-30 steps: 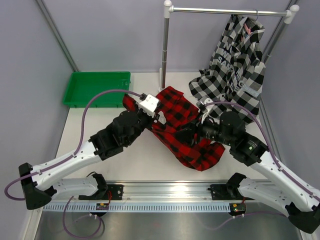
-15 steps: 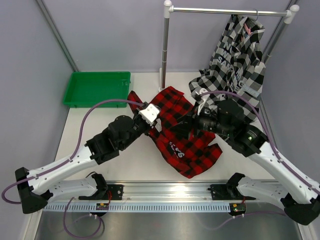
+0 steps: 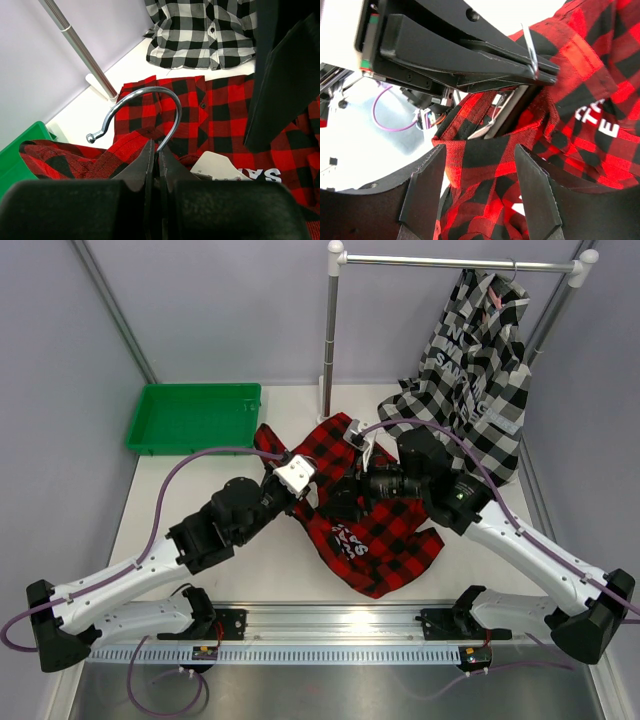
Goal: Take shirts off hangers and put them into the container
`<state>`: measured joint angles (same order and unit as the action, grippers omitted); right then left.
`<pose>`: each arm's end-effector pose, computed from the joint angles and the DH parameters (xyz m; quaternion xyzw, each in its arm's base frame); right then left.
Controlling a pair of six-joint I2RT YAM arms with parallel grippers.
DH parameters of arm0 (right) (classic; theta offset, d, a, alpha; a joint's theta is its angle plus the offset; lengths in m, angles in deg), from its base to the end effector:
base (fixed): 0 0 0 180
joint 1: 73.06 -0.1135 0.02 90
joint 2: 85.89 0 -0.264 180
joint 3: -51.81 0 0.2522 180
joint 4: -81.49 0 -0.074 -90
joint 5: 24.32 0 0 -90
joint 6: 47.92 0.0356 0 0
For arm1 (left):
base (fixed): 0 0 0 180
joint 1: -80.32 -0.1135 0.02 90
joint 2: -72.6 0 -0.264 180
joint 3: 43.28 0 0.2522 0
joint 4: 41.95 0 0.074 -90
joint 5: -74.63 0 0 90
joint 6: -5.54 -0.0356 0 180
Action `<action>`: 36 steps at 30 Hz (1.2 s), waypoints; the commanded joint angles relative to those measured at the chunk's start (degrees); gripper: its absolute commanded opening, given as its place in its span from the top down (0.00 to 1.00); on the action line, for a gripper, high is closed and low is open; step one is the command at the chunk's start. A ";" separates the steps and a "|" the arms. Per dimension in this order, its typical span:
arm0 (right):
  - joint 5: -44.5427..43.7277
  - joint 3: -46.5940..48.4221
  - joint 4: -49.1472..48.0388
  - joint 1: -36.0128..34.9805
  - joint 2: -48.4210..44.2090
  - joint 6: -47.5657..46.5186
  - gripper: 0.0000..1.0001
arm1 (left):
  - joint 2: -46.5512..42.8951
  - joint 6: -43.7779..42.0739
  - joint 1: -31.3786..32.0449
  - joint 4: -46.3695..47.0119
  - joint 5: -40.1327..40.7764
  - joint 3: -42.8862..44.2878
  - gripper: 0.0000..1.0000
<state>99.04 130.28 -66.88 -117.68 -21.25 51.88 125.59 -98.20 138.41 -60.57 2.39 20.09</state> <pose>0.1646 0.1899 0.3806 -0.3930 0.6879 0.4643 0.3959 0.1234 -0.1776 0.3543 0.3564 0.6643 -0.1360 0.6429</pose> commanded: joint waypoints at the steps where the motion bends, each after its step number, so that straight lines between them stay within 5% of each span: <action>1: 4.51 1.83 -3.80 -0.82 1.88 -1.45 0.35 | -0.61 -0.94 -0.16 6.18 0.17 0.05 1.00; 9: 4.52 0.95 -4.33 -2.75 2.77 -2.33 0.34 | 0.36 0.11 -1.30 6.09 1.67 0.40 1.00; 17: 1.79 0.42 -3.28 -3.10 2.68 -2.77 0.44 | 1.41 1.61 -2.01 5.04 3.95 1.46 1.00; 36: -13.23 3.49 0.94 -9.34 4.61 -4.88 0.43 | 4.14 3.45 -2.36 0.38 10.63 4.63 1.00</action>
<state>89.99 131.02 -66.59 -125.81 -17.55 48.43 130.11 -95.10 136.49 -63.46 10.43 21.16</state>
